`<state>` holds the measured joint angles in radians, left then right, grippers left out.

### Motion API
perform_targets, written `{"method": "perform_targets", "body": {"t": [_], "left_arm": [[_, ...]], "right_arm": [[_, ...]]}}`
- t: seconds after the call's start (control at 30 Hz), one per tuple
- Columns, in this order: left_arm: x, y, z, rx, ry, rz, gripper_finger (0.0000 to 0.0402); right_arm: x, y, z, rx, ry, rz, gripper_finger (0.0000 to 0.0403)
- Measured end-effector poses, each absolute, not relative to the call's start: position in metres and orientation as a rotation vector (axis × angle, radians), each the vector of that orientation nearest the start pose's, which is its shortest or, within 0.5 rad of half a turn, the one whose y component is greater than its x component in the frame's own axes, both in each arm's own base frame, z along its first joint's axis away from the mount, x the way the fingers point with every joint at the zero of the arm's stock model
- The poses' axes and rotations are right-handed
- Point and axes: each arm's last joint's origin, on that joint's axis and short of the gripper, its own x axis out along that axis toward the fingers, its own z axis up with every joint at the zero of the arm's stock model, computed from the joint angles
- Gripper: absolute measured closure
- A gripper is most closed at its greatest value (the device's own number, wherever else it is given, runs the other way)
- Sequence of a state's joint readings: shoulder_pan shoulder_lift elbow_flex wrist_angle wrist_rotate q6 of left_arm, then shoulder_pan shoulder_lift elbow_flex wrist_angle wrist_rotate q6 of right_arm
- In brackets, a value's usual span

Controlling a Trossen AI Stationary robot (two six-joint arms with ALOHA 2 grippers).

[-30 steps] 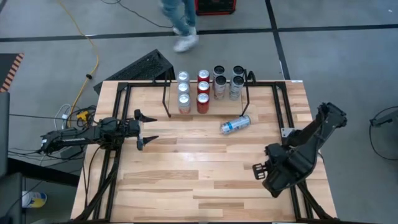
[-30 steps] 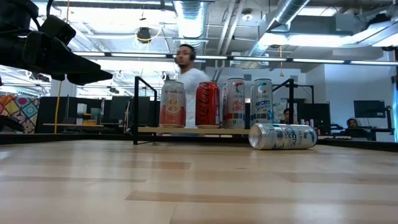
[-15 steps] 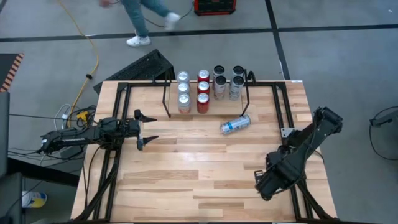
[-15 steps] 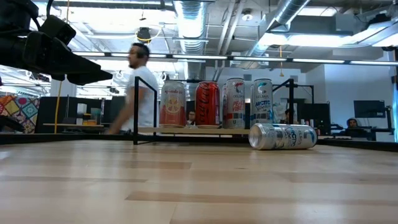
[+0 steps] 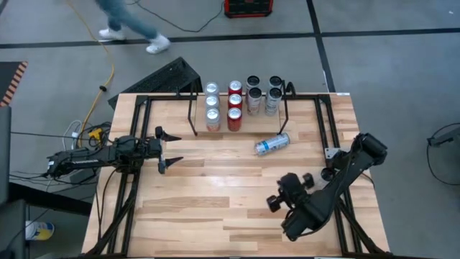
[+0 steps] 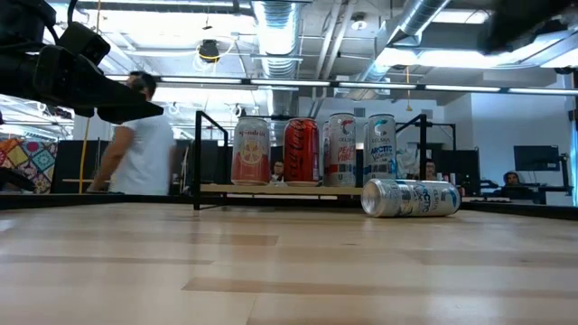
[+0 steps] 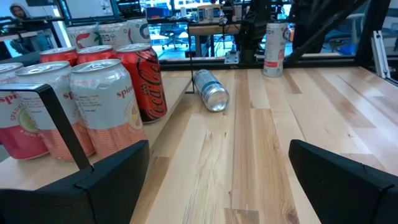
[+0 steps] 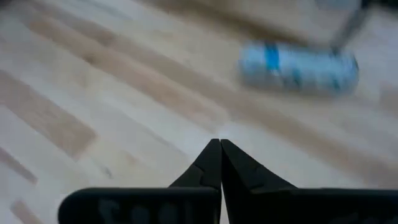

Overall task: Place canned beverage on shelf
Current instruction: Adjust the white blue soda can

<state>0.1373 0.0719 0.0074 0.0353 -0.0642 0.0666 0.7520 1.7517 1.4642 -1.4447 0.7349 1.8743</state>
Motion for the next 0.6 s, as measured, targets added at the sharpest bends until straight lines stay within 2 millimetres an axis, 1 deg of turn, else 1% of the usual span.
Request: {"method": "perform_targets", "body": {"t": [0.03, 0.1, 0.2, 0.27, 0.37, 0.43, 0.5, 0.6], "left_arm": [[0.100, 0.016, 0.164, 0.065, 0.036, 0.200, 0.0028], [0.100, 0.016, 0.164, 0.065, 0.036, 0.200, 0.0028], [0.100, 0.016, 0.164, 0.065, 0.036, 0.200, 0.0028], [0.100, 0.016, 0.164, 0.065, 0.036, 0.200, 0.0028], [0.100, 0.016, 0.164, 0.065, 0.036, 0.200, 0.0028], [0.100, 0.016, 0.164, 0.065, 0.036, 0.200, 0.0028], [0.100, 0.016, 0.164, 0.065, 0.036, 0.200, 0.0028], [0.100, 0.016, 0.164, 0.065, 0.036, 0.200, 0.0028]], "right_arm": [[0.241, 0.191, 0.266, 0.427, 0.664, -0.944, 0.0378], [0.250, 0.180, 0.269, 0.401, 0.623, -0.959, 0.0378], [0.270, 0.150, 0.271, 0.394, 0.661, -1.016, 0.0379], [0.288, 0.128, 0.266, 0.393, 0.686, -1.043, 0.0379], [0.310, 0.090, 0.255, 0.399, 0.692, -1.076, 0.0379], [0.318, 0.066, 0.245, 0.380, 0.701, -1.107, 0.0379], [0.318, 0.047, 0.228, 0.375, 0.720, -1.154, 0.0379], [0.313, 0.035, 0.201, 0.396, 0.716, -1.183, 0.0380]]}}
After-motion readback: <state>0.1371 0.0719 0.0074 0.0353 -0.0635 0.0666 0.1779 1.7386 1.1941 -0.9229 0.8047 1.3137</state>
